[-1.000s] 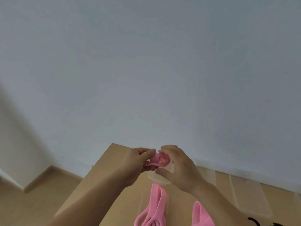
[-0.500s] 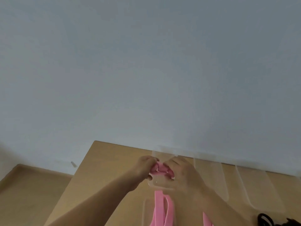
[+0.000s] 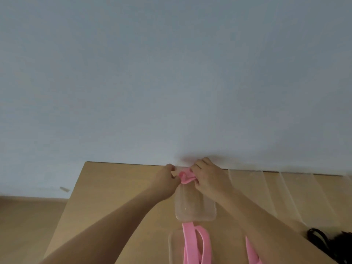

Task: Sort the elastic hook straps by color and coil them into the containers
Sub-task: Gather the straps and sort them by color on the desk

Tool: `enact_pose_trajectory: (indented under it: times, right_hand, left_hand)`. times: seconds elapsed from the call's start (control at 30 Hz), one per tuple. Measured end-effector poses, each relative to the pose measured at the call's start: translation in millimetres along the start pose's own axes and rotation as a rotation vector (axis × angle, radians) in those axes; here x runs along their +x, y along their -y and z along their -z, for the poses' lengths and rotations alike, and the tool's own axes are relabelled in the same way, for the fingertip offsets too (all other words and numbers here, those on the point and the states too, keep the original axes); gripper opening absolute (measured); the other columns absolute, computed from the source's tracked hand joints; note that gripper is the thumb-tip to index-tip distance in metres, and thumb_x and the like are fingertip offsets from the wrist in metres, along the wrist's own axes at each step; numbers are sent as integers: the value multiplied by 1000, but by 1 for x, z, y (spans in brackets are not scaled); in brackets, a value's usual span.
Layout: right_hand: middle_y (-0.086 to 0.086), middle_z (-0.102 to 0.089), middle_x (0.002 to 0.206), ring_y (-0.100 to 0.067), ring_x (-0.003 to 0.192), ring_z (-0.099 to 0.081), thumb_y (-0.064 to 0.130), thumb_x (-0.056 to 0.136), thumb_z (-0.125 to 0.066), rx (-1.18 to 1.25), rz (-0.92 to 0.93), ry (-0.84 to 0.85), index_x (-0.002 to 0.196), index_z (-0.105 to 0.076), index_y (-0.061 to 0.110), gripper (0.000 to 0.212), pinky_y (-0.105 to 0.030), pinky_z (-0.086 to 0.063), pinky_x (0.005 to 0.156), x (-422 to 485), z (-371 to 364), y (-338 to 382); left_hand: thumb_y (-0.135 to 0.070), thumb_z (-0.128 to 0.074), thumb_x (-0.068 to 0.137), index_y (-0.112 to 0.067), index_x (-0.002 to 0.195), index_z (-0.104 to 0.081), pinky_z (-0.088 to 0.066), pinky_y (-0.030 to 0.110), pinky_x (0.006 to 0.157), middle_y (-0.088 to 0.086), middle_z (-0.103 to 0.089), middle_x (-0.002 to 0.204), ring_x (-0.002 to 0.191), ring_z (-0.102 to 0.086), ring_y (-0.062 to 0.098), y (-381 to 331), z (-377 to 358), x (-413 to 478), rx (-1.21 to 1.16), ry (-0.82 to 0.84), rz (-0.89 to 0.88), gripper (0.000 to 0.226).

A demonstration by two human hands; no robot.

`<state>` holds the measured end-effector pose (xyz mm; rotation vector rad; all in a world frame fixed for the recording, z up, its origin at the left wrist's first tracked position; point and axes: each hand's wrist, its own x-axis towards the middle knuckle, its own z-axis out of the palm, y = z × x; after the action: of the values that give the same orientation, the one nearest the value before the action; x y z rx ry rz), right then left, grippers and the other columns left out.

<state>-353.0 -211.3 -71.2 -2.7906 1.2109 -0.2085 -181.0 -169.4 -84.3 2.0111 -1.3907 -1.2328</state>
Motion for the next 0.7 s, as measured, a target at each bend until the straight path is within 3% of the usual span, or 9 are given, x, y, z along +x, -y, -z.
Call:
enact_pose_trajectory:
  times: [0.33,0.47,0.6,0.7]
  right_hand:
    - [-3,-62,70,-24,68,-62,1,52,-84,-48,133,57,69,-68,11,26,-28,-49,53,8,-19,-6]
    - [-9,-64,81,-31,79,-61,-1,71,-73,31,154,96,82,-69,6,14,-37,-53,59,7,-22,-18]
    - [-8,-65,81,-30,78,-62,1,69,-78,-3,172,82,81,-69,7,17,-37,-55,58,7,-24,-21]
    - [-5,-65,84,-27,85,-62,2,68,-78,-15,70,83,85,-69,10,21,-34,-54,62,6,-27,-10]
  left_hand:
    - [-13,-51,93,-9,132,-49,-41,11,43,0,-62,72,55,-60,11,-1,9,2,58,38,-18,39]
    - [-12,-53,91,-8,129,-50,-45,16,45,-1,-61,70,55,-61,12,-3,8,2,36,31,-5,38]
    - [-12,-52,92,-8,130,-49,-43,17,46,1,-62,74,53,-62,11,-1,5,-1,10,18,17,38]
    - [-13,-50,93,-8,135,-46,-45,20,52,5,-65,82,59,-63,14,-2,7,2,48,39,1,43]
